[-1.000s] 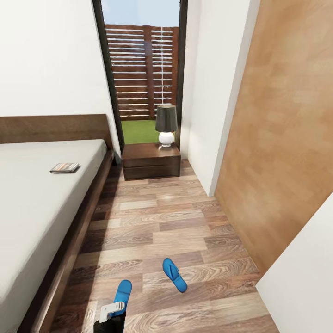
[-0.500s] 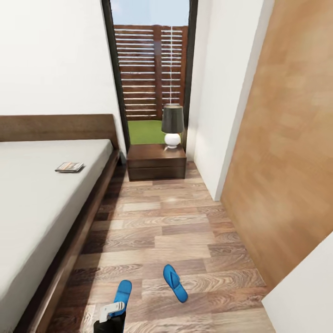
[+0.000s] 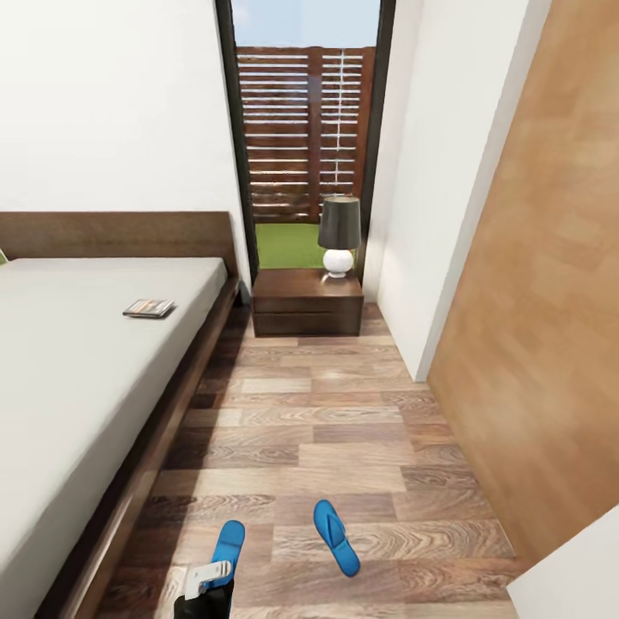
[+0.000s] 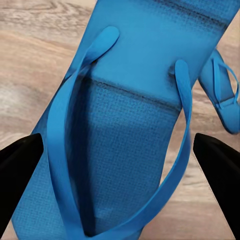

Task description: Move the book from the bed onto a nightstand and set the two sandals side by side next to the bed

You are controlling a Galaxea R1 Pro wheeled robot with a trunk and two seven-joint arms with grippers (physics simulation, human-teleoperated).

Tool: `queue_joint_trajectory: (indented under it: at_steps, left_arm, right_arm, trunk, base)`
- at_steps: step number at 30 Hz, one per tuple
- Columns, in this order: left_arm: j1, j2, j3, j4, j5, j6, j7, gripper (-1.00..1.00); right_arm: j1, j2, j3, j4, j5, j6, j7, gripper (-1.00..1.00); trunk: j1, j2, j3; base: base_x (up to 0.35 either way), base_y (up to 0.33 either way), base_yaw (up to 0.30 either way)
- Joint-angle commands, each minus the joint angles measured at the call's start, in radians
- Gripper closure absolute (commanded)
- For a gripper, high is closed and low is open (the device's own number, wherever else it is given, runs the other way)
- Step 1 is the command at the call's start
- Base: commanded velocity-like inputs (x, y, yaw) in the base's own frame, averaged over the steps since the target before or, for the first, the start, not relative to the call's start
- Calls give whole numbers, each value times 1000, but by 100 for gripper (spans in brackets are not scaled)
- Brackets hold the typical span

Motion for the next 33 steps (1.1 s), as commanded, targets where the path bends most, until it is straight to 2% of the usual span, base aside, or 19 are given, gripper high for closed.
queue_joint_trajectory:
  at_steps: [1,11,33]
  left_arm:
    - [-1,0,-8,2,10,-4,-1,100]
    - [-1,0,-8,2,10,-4,-1,100]
    - [-1,0,-8,2,10,-4,-1,100]
  right_arm:
    - [0,0,-2,0,-8,1,6,-100]
    - [0,0,-2,0,-8,1,6,-100]
    - [0,0,-2,0,-8,1,6,-100]
  trunk:
    - [0,0,-1]
    - [0,0,-1]
    - [0,0,-1]
  base:
    - [267,-77,10]
    - [184,-68,33]
    - [5,-2,243]
